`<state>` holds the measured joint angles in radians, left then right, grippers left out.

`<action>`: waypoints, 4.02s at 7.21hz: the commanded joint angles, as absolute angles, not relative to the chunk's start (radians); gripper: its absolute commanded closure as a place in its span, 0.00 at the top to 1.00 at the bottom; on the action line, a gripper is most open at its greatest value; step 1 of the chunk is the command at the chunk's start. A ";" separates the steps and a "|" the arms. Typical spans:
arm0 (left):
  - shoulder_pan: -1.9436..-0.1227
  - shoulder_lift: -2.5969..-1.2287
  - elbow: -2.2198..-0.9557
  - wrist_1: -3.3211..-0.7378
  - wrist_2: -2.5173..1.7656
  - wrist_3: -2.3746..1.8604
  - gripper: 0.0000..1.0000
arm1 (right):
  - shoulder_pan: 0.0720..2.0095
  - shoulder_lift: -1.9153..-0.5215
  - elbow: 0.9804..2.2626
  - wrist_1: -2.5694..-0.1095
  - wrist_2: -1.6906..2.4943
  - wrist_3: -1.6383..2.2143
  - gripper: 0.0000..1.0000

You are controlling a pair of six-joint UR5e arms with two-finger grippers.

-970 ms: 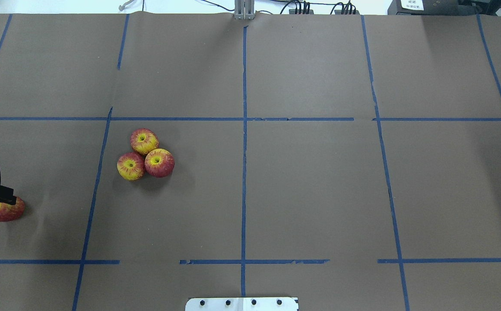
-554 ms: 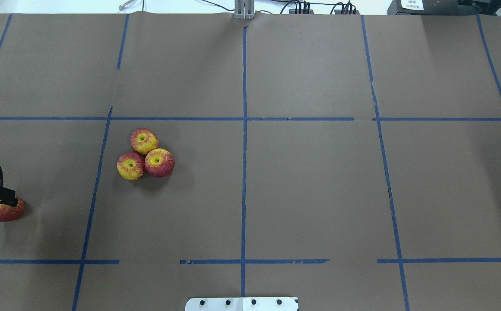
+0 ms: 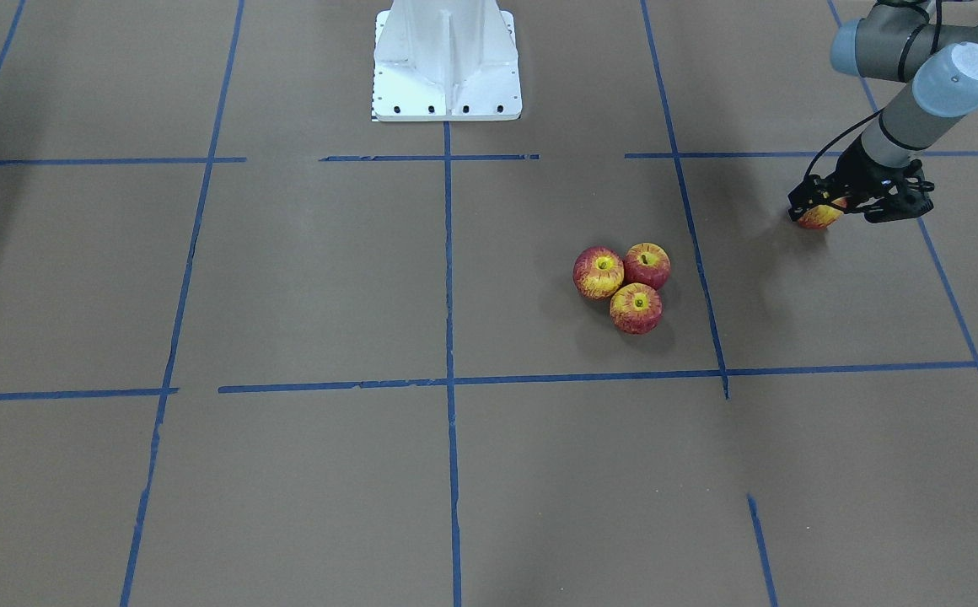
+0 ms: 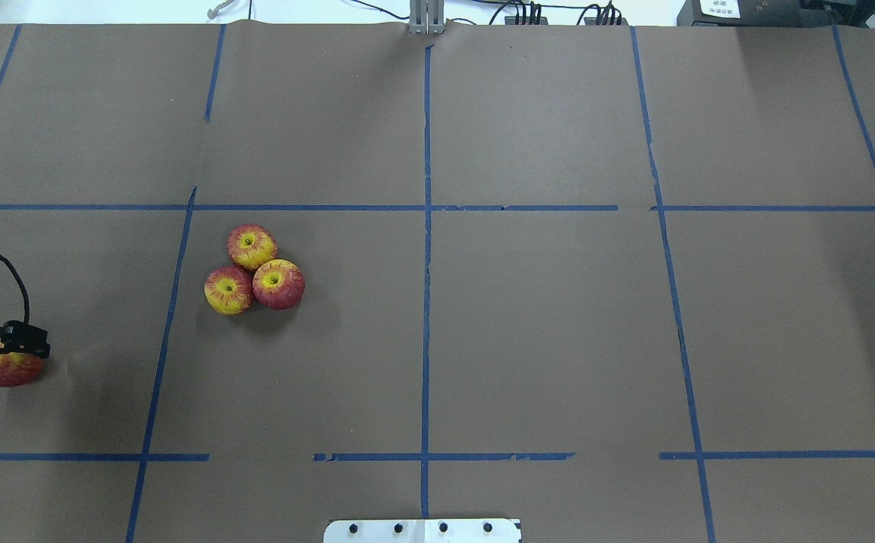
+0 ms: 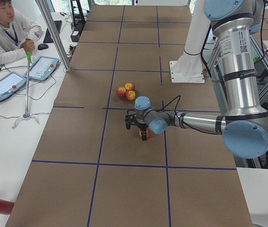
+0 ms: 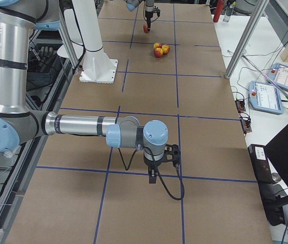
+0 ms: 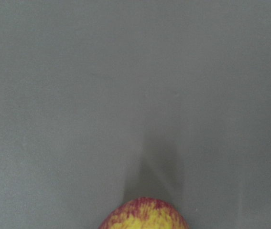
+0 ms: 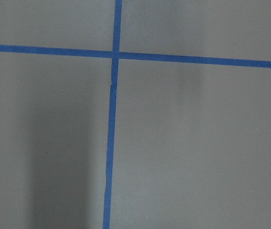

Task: Stack apples
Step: 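Lower the left gripper onto the lone red-yellow apple and close it, then lift the apple with the left gripper and carry it over the three-apple cluster, then lower the held apple onto the cluster and open the left gripper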

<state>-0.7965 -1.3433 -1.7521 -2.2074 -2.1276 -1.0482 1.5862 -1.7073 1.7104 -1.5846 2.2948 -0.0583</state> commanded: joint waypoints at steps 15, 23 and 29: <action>-0.804 -2.012 -1.827 -1.453 -2.192 -1.258 0.00 | 1.586 -1.707 1.710 -1.585 2.295 -0.058 1.00; -0.733 -2.051 -1.704 -1.543 -2.194 -1.253 0.02 | 1.586 -1.707 1.710 -1.585 2.295 -0.058 1.00; -0.733 -2.062 -1.701 -1.542 -2.138 -1.255 0.22 | 1.586 -1.707 1.710 -1.585 2.295 -0.058 1.00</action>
